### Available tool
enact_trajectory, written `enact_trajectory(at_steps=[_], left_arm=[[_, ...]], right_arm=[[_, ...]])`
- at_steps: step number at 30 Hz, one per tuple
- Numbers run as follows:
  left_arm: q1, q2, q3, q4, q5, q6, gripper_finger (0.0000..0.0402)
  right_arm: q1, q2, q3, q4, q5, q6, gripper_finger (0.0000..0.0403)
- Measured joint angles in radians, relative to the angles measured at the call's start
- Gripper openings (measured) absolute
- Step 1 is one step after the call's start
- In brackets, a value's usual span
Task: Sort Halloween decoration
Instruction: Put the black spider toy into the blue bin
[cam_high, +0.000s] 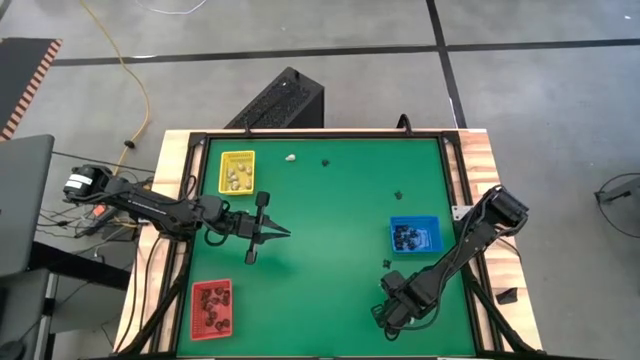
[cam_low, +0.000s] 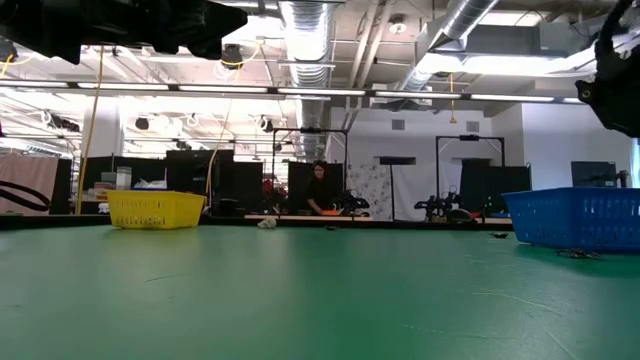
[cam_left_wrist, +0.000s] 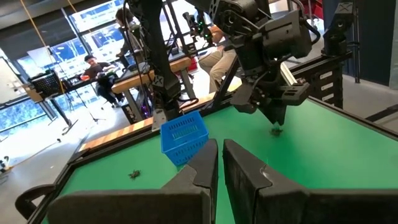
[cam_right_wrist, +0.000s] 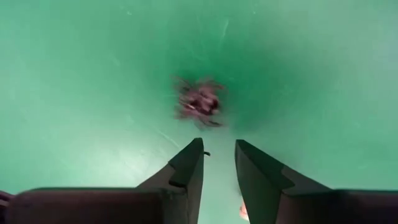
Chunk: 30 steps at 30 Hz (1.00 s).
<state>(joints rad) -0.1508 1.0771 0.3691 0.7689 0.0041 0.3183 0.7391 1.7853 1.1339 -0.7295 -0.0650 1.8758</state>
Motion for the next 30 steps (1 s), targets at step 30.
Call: enact_trajectory(at_steps=[30], left_arm=[[0.0, 0.0, 0.0, -0.001, 0.0, 0.0, 0.0015]], right_arm=[[-0.055, 0.012, 0.021, 0.024, 0.176, -0.041, 0.0259]])
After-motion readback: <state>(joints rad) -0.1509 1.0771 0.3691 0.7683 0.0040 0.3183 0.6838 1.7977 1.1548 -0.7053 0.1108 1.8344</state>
